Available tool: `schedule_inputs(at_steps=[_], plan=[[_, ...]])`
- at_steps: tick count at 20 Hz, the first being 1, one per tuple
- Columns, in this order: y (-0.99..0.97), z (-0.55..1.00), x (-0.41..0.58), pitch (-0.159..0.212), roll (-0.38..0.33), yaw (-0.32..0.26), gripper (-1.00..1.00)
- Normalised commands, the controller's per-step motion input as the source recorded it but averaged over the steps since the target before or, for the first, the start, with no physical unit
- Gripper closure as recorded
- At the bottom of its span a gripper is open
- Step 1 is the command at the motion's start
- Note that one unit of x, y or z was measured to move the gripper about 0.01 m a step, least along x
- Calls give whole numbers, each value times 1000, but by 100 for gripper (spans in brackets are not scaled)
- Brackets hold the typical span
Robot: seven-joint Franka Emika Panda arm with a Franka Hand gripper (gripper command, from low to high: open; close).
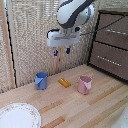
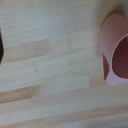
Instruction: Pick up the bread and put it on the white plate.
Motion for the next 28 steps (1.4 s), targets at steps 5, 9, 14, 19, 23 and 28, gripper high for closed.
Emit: schedule_inputs(at_steps=[5, 9, 14, 19, 23, 28], plan=[[-461, -169, 397, 19, 7, 177, -100], [-503, -156, 324, 19, 8, 182, -100], [-321, -226, 114, 57, -2, 113, -100], [-53, -333, 73, 62, -30, -18, -100], [-127, -444, 405, 19, -24, 0, -100], [-243, -447, 397, 9, -21, 27, -100]])
